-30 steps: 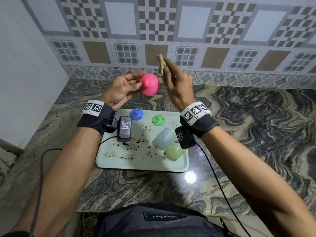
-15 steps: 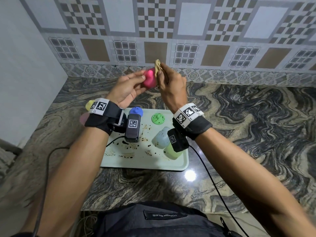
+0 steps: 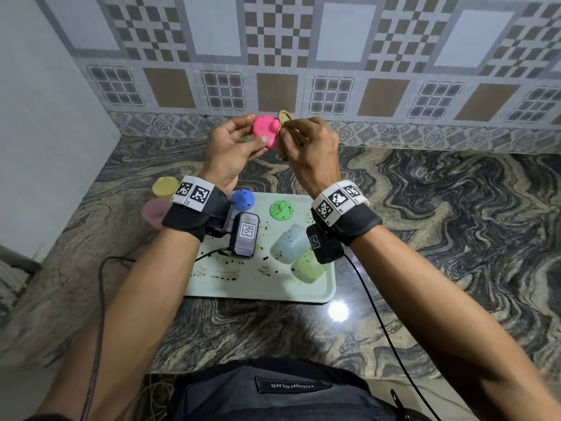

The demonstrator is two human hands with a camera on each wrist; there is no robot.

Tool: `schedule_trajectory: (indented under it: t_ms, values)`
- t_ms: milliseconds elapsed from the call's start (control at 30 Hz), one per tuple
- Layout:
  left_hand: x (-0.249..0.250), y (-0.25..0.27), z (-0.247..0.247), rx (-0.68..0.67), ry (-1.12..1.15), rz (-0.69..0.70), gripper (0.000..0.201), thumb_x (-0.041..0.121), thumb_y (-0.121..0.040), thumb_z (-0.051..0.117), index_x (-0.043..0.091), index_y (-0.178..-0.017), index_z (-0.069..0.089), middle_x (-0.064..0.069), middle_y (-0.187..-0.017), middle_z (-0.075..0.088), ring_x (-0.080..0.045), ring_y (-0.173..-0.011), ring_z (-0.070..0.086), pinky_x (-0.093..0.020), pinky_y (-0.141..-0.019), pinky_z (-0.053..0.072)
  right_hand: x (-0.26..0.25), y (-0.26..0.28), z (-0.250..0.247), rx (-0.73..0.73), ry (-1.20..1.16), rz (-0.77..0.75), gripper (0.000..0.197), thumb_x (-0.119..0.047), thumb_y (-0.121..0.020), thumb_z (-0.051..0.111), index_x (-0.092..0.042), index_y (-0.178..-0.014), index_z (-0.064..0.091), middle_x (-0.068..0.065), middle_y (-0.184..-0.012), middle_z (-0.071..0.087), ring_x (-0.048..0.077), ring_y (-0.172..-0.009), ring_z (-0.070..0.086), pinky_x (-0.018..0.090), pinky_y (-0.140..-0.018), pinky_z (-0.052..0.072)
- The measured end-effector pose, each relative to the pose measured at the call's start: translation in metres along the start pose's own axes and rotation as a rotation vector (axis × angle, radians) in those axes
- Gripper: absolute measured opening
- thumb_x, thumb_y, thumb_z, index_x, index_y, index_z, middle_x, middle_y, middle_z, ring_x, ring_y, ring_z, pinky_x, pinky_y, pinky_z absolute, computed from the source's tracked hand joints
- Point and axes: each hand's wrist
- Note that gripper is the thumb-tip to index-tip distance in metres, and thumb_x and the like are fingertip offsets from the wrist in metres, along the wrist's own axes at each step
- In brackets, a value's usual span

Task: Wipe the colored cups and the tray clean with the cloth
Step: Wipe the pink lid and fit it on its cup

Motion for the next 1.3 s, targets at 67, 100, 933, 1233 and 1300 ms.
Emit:
schedule_trajectory:
  t_ms: [67,100,933,1233,1300]
  values:
    - [-0.002,0.0,0.002,0.026,-0.023,0.03,0.044,-0.011,-0.08,0.069,0.004,-0.119,0.055,-0.017,-0.115,0.066,-0.019,-0.094,0.07,-0.026,-0.073,0.058,0.0,0.0,0.001,0.006,-0.007,0.007,0.023,-0.023,-0.091,0.068,-0.004,-0.103,0.077,0.015,-0.096,0.068,0.024,-0.079,0.066,0.038,-0.075,0.059]
    - [-0.003,0.0,0.003,0.036,-0.033,0.044,0.044,-0.01,-0.08,0.07,0.004,-0.118,0.056,-0.017,-0.115,0.066,-0.021,-0.095,0.07,-0.03,-0.076,0.059,0.0,0.0,0.002,0.009,-0.011,0.001,0.024,-0.023,-0.091,0.068,-0.003,-0.102,0.077,0.016,-0.095,0.068,0.026,-0.078,0.066,0.04,-0.073,0.059]
    - [0.011,0.005,-0.002,-0.103,0.169,0.03,0.037,-0.011,-0.083,0.063,0.008,-0.115,0.059,-0.01,-0.105,0.071,-0.019,-0.091,0.07,-0.03,-0.084,0.056,0.002,0.01,-0.004,-0.019,-0.134,-0.22,0.034,-0.027,-0.101,0.059,-0.008,-0.129,0.061,0.01,-0.136,0.063,0.019,-0.107,0.07,0.038,-0.086,0.06]
    - [0.007,0.004,-0.002,-0.072,0.151,0.066,0.037,-0.011,-0.083,0.064,0.01,-0.113,0.06,-0.01,-0.104,0.07,-0.016,-0.087,0.071,-0.024,-0.074,0.058,0.009,0.015,-0.001,-0.081,-0.174,-0.175,0.039,-0.024,-0.101,0.053,-0.007,-0.135,0.061,0.016,-0.148,0.05,0.027,-0.111,0.069,0.041,-0.089,0.06]
    - [0.005,0.005,-0.001,-0.07,0.13,0.085,0.037,-0.012,-0.083,0.064,0.01,-0.112,0.06,-0.012,-0.105,0.069,-0.015,-0.085,0.071,-0.022,-0.069,0.057,0.01,0.013,-0.002,-0.088,-0.156,-0.168,0.037,-0.019,-0.1,0.054,-0.005,-0.133,0.062,0.018,-0.146,0.051,0.027,-0.111,0.069,0.039,-0.09,0.06]
Point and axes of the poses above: each hand's wrist, its own y-axis away from the middle knuckle, its own z-axis out of the palm, x = y × z
